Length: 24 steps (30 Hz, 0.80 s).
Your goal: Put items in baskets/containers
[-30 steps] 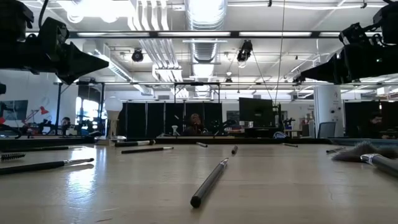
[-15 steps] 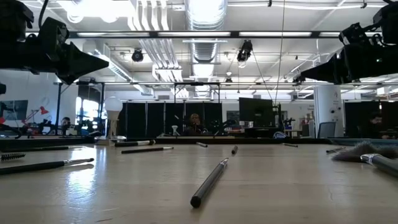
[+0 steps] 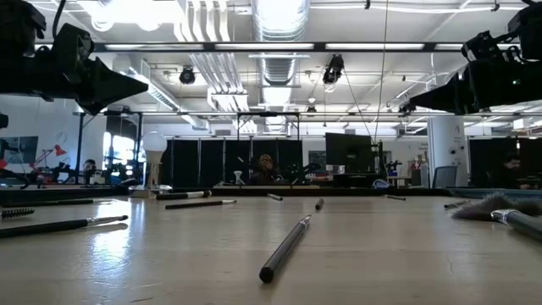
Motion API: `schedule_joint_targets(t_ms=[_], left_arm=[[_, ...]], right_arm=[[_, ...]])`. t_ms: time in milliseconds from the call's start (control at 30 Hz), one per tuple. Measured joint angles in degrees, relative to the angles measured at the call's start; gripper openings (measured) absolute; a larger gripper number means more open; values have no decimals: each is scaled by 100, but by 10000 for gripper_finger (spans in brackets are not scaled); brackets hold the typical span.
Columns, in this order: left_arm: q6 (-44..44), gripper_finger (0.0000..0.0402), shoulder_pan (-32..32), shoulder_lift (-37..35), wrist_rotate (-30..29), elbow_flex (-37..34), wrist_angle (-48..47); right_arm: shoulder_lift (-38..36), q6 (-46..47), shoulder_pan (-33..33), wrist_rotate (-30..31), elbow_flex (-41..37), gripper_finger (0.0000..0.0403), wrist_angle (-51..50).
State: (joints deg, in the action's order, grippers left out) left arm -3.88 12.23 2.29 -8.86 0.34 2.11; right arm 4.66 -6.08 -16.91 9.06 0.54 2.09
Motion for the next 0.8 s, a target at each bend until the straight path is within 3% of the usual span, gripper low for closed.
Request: schedule_joint_targets(t_ms=[667, 800], left_arm=[[-78, 0, 0, 3, -27, 0, 191], [-320, 0, 2, 1, -23, 0, 439]], right_arm=[[-1, 12, 0, 0, 2, 8, 6], [1, 669, 0, -2, 1, 8, 26]])
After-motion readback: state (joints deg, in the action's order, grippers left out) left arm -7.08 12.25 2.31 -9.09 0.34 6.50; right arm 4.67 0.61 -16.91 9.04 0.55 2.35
